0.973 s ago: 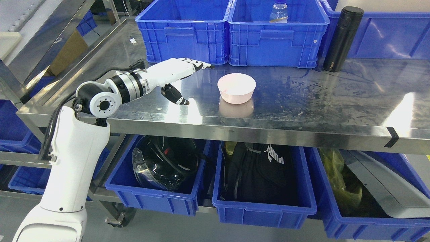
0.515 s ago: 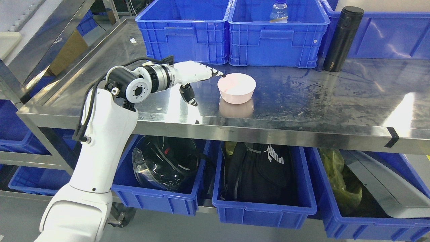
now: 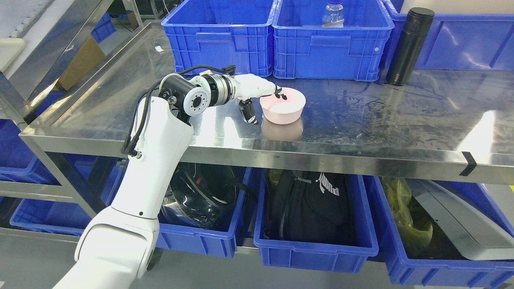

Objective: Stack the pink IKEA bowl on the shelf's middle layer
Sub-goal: 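Close the left hand fingers around the rim of the pink bowl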

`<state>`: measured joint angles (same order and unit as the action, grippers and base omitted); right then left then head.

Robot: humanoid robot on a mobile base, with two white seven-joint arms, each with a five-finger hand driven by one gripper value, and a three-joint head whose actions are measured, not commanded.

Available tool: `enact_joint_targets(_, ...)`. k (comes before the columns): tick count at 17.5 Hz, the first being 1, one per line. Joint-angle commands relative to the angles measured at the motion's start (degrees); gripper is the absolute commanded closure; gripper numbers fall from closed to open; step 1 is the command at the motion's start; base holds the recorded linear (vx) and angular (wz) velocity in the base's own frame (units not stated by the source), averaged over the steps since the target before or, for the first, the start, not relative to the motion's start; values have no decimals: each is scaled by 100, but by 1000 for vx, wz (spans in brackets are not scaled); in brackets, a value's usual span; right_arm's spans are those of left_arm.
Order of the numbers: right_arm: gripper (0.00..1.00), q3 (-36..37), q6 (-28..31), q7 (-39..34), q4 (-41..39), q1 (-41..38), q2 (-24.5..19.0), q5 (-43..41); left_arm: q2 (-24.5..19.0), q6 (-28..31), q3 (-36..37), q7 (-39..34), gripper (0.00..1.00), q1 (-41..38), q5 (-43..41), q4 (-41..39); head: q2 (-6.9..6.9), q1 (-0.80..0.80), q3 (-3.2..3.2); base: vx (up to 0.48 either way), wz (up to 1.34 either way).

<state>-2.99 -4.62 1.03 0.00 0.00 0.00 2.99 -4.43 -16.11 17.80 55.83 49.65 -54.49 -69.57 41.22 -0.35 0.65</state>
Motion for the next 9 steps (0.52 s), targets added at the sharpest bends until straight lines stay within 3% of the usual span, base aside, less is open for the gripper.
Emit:
enact_joint_targets(1,0,0,-4,3,-100,-27,100,0,343,-15,145,-168,26,343,-88,1137,0,0,0,0,0)
enact_joint_targets(9,0,0,-4,3,-100,-27,100,0,343,-58,189,-204,26,634,-158,1903,0,0,0,0,0)
